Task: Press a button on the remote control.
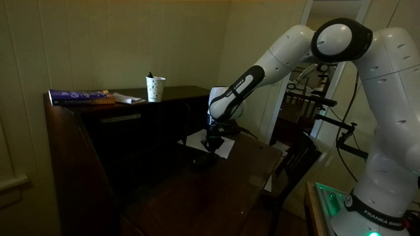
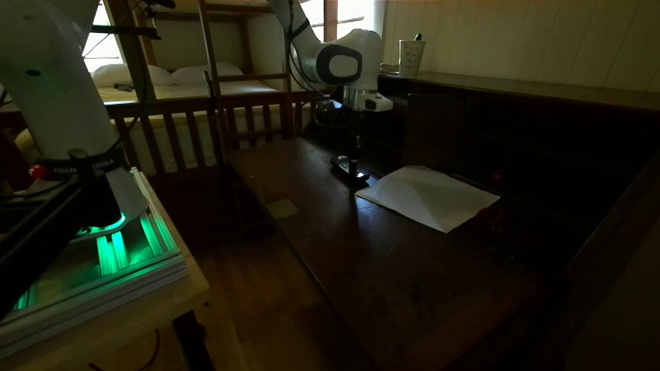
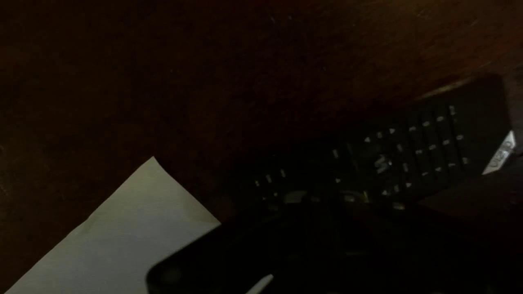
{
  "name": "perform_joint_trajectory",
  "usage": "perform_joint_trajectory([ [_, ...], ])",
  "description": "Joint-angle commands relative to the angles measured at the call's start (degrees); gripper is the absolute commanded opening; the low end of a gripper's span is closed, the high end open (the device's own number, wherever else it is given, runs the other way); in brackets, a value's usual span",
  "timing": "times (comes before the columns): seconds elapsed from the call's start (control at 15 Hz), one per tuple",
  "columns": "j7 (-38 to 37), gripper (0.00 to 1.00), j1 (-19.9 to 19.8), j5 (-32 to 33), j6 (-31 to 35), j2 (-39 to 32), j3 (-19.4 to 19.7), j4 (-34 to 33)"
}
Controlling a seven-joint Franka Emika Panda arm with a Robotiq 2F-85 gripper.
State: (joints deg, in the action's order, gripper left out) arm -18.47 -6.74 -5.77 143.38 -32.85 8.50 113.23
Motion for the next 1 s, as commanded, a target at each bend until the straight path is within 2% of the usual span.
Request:
perform_joint_trajectory([
  [0.0,2.74,0.00,-1.33,-2.53,-2.19,-3.04,-1.65,-2.26],
  [0.2,2.79,0.00,-1.10,-1.90,-3.30,-4.68,-1.36,-3.15],
  [0.73,0.99,0.00,-0.14,-0.03,-4.50,6.70,1.32,1.50],
  [0.8,0.15,0.02,0.22,0.58,-5.51,8.71,2.05,2.90],
  [0.87,-0.17,0.28,0.44,1.08,-6.91,10.90,2.52,4.27],
  [0.93,0.25,0.28,0.49,1.37,-8.34,14.54,2.74,6.71],
])
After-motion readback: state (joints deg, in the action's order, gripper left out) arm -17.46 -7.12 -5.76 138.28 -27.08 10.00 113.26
